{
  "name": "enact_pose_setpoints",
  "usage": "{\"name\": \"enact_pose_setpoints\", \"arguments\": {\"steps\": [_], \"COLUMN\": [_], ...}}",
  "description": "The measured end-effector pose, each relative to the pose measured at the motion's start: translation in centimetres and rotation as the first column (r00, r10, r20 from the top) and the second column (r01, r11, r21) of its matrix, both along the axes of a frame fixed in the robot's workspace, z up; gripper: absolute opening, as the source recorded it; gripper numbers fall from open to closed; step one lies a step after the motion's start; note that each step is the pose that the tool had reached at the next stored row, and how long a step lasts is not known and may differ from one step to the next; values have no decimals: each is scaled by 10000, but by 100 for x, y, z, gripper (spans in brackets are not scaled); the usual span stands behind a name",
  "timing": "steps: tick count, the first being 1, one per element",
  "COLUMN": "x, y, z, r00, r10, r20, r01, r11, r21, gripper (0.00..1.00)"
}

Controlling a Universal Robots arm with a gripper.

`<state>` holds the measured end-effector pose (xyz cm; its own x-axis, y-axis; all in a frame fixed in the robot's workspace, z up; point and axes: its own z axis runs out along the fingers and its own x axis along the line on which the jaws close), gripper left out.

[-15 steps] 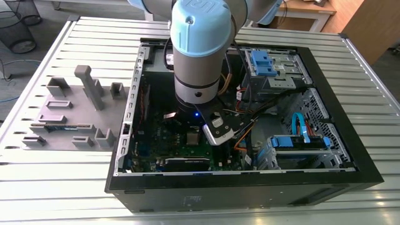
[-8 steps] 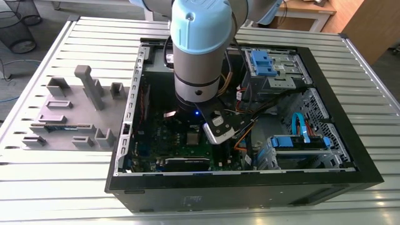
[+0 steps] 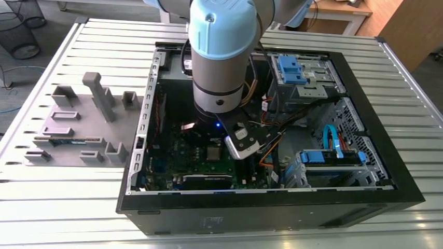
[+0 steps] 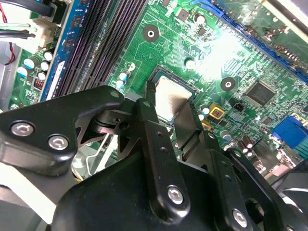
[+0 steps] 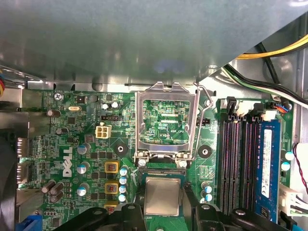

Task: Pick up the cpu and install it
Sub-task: 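Place the cpu into insertion slot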

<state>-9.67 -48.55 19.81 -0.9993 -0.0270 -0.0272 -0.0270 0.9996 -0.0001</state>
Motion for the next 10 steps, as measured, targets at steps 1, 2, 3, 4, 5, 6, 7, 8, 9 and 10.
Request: {"name": "enact_pose_setpoints", "arguments": {"steps": [1,2,3,4,5,6,7,8,9,10], "x": [0,-1,-2,-2,-2,-3,-3,-4,-4,-5], "y": [0,0,0,0,0,0,0,0,0,0], "z": [0,0,0,0,0,0,0,0,0,0], "r00": [10000,10000,10000,10000,10000,10000,10000,10000,10000,10000], "r10": [0,0,0,0,0,0,-1,0,0,0], "r20": [0,1,1,2,2,3,2,3,4,4], "r01": [0,0,0,0,0,0,1,0,0,0], "r11": [10000,10000,10000,10000,10000,10000,10000,10000,10000,10000], "r21": [0,1,1,2,3,3,3,4,5,5], "gripper": [42,36,36,30,24,18,18,18,11,11]}}
